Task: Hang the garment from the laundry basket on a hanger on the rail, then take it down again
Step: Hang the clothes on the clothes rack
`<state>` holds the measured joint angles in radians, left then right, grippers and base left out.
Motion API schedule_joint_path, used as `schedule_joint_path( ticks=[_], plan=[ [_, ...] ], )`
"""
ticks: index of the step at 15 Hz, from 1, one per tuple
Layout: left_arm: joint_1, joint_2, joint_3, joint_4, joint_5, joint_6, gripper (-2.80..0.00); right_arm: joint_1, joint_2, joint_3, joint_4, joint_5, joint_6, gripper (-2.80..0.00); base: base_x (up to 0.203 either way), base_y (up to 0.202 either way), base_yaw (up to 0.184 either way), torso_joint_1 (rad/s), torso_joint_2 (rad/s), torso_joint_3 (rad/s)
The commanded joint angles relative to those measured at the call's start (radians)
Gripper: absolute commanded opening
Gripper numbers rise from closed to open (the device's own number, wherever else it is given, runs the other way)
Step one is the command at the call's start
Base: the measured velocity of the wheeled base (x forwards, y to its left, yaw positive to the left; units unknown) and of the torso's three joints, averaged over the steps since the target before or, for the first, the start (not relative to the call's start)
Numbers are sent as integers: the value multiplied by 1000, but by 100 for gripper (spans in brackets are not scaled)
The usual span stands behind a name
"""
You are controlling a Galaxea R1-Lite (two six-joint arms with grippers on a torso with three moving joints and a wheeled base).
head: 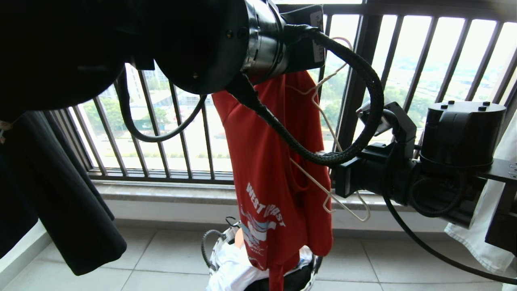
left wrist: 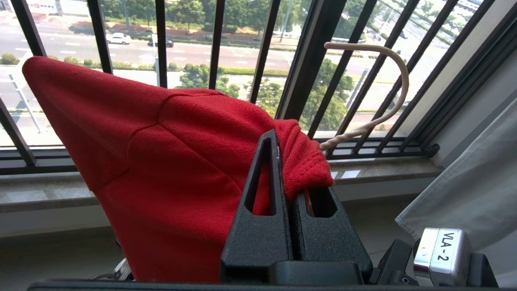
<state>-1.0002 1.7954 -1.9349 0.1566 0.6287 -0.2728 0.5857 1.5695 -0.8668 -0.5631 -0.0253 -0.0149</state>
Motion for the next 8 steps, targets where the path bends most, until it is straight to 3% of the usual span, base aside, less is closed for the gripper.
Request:
schedule_joint_path(
  ticks=[1,4,6,8],
  plan=[
    [5,-12,0,-3,10,1,-280,11,4,11,-56,1,10,-280,0,0,0,0,0,0],
    [103,-3,-12,-58,38,39,-280,22,-1,20,-51,1,2,-280,0,0,0,0,0,0],
    [162,-5,-13,-177,41,125,-280,42,3,39,-46,3,-23,-280,0,0,0,0,0,0],
    [178,-5,-13,-225,44,165,-280,55,6,64,-40,5,-67,-280,0,0,0,0,0,0]
  ],
)
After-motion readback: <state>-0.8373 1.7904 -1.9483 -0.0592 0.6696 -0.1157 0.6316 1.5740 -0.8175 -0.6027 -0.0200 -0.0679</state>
